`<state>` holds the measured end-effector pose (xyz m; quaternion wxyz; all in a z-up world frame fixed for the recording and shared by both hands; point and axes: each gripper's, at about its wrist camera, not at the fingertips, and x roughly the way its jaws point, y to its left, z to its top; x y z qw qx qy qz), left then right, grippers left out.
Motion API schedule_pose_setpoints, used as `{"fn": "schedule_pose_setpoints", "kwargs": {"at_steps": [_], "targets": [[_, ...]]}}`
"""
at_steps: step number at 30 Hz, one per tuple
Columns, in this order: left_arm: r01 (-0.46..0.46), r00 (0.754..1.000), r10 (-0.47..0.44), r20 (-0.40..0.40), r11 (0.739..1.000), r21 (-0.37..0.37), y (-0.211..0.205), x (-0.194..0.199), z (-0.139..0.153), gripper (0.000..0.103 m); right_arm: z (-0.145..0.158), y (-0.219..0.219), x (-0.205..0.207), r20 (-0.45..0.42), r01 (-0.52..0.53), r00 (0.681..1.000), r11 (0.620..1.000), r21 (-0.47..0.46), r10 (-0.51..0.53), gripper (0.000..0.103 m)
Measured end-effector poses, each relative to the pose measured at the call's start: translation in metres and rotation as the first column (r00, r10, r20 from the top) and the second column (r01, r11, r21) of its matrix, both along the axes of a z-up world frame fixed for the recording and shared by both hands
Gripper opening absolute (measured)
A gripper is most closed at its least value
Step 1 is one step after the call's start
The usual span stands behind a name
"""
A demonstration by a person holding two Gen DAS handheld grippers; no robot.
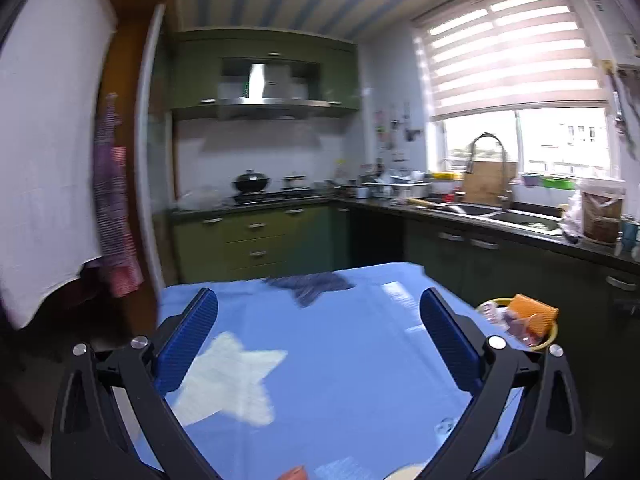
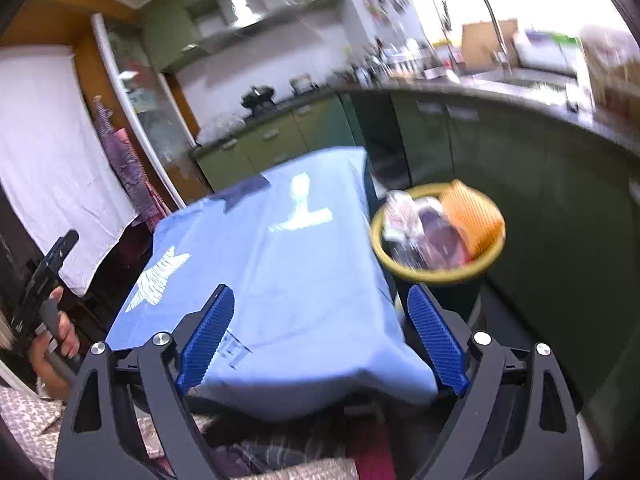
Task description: Collect trash
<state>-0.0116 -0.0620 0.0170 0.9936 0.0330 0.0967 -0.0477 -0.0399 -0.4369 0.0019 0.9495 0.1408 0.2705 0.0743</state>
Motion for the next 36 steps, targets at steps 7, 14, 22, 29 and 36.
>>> {"fn": "schedule_pose_setpoints", "kwargs": {"at_steps": [7,14,22,29,36], "targets": [[-0.001,0.994,-0.005,-0.109,0.998,-0.056,0.037,-0.027,-0.007,0.096,0.021,0.06,-0.024,0.104,0.015,0.995,0.985,-0.172,0.003,0.092],[-0.065,0.987,0.048,-0.156,0.992,-0.108,0.052,-0.032,-0.012,0.096,0.022,0.075,-0.037,0.157,0.074,0.987,0.972,-0.222,-0.04,0.093],[-0.04,0.992,0.03,-0.125,0.996,-0.082,0.044,-0.039,-0.002,0.096,0.017,0.061,-0.038,0.167,0.133,0.981,0.968,-0.214,-0.098,0.094],[-0.022,0.995,0.017,-0.1,0.998,-0.051,0.033,-0.046,0.005,0.096,0.017,0.048,-0.041,0.175,0.15,0.978,0.967,-0.204,-0.115,0.094],[-0.02,0.995,0.014,-0.099,0.998,-0.066,0.036,-0.048,0.007,0.096,0.018,0.046,-0.04,0.173,0.149,0.978,0.967,-0.208,-0.114,0.095]]}}
